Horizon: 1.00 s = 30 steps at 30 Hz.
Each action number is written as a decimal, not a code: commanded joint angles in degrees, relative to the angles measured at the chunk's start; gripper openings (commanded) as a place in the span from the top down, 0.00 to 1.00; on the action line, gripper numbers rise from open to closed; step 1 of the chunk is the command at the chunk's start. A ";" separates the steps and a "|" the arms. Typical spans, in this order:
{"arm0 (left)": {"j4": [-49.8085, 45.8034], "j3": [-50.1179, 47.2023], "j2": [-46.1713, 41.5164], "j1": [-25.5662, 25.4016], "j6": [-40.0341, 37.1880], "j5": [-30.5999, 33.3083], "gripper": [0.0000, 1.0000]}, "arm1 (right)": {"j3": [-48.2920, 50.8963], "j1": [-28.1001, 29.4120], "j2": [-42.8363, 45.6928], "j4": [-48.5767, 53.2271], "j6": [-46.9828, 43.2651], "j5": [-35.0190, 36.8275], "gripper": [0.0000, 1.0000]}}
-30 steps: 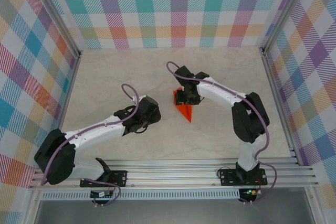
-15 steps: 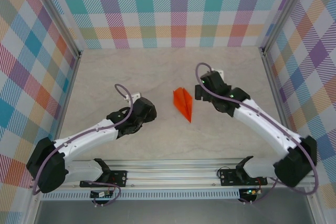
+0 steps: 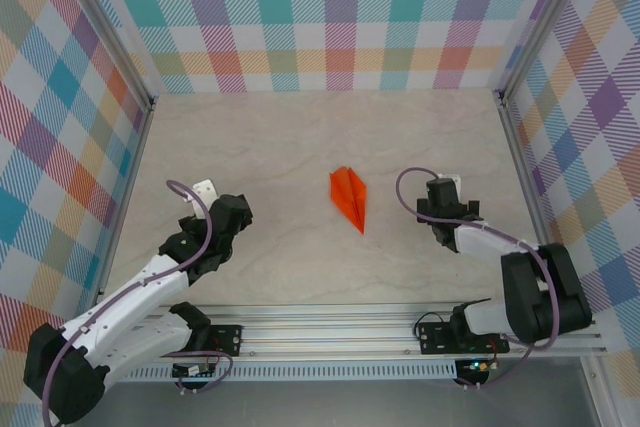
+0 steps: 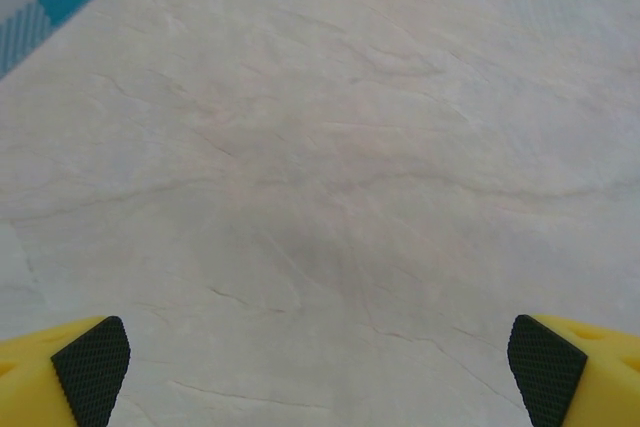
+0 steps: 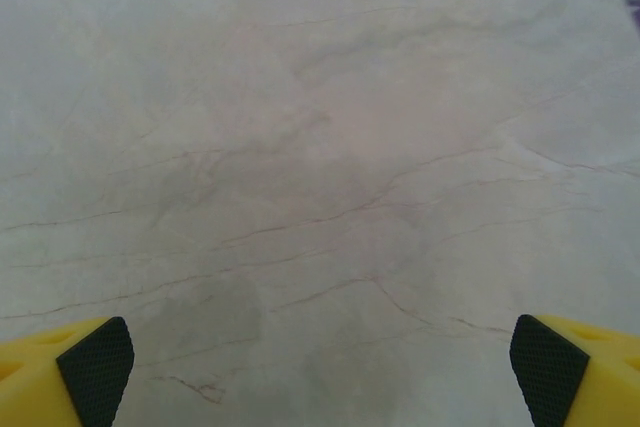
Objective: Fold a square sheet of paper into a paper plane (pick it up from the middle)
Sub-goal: Reset both arms
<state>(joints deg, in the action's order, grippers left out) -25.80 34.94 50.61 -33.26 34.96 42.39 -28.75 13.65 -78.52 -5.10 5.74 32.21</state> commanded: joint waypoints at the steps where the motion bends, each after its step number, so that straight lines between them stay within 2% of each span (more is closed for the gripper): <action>1: 0.61 -1.32 -1.94 2.58 -3.68 3.11 0.00 | -0.29 -1.00 -2.19 -21.90 -6.36 -5.10 0.00; 3: 0.86 -1.57 -2.14 3.68 -4.50 2.78 0.00 | 1.75 -2.73 -2.57 -28.90 -7.19 -10.97 0.00; 5: 1.18 -1.77 -2.12 4.48 -5.02 2.40 0.00 | 1.97 -3.54 -3.73 -31.52 -9.09 -14.15 0.00; 7: 1.88 -2.28 -2.22 5.17 -5.33 2.10 0.00 | 6.31 -5.14 -5.50 -42.08 -9.40 -18.32 0.00; 9: 3.36 -2.92 -2.27 5.80 -6.33 1.29 0.00 | 7.35 -8.26 -4.49 -41.87 -7.15 -23.04 0.00; 12: 5.24 -3.38 -2.32 6.94 -7.51 0.18 0.00 | 6.74 -11.21 -9.43 -45.71 -6.65 -30.73 0.00; 16: 7.79 -3.72 -2.04 8.11 -9.28 -2.19 0.00 | 4.94 -12.52 -8.99 -40.89 -5.14 -30.95 0.00; 22: 9.45 -4.77 -1.75 10.40 -11.49 -3.72 0.00 | 5.31 -12.59 -9.01 -41.76 -4.66 -29.88 0.00; 30: 25.73 -9.79 0.61 16.18 -19.15 -4.54 0.00 | 4.96 -12.70 -9.02 -41.13 -4.82 -30.60 0.00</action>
<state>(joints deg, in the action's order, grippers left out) -8.49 26.41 49.98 -19.31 20.10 38.46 -22.63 1.41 -87.59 -44.14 0.38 3.14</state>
